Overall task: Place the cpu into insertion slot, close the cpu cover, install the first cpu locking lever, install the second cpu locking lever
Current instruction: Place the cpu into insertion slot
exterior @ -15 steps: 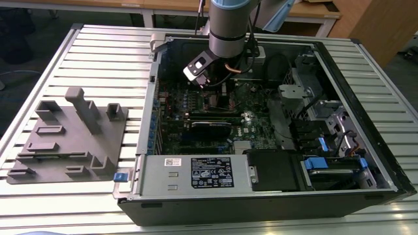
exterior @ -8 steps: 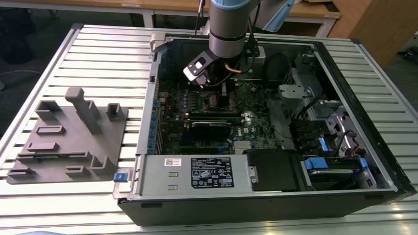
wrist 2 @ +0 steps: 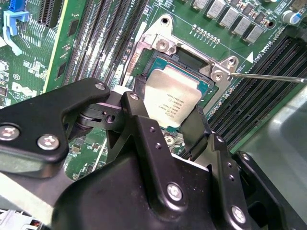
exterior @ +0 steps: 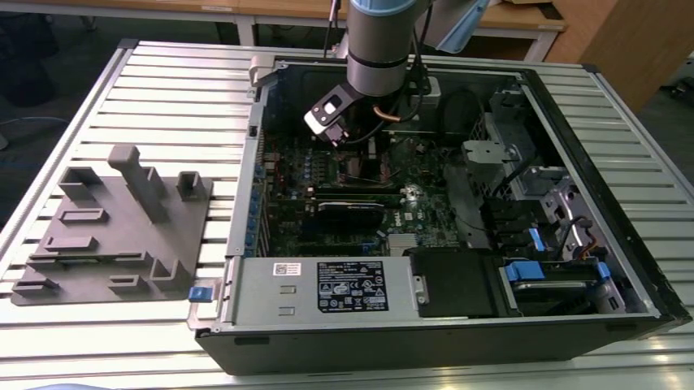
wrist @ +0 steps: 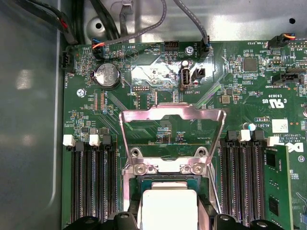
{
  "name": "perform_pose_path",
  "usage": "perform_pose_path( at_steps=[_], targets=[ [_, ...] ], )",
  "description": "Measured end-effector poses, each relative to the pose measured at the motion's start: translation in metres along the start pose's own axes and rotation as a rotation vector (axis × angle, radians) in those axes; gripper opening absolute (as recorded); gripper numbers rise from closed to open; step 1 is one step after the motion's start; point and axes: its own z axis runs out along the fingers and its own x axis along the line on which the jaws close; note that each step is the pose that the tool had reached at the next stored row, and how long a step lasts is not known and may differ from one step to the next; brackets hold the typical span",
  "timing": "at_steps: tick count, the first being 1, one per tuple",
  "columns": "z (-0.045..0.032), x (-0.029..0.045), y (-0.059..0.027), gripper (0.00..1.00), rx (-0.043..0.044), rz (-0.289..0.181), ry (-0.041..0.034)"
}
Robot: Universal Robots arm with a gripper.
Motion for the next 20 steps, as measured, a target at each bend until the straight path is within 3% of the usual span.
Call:
perform_pose_path(
  at_steps=[20],
  targets=[
    [0.0006, 0.0, 0.0, 0.54, 0.0, 0.0, 0.0]
  ],
)
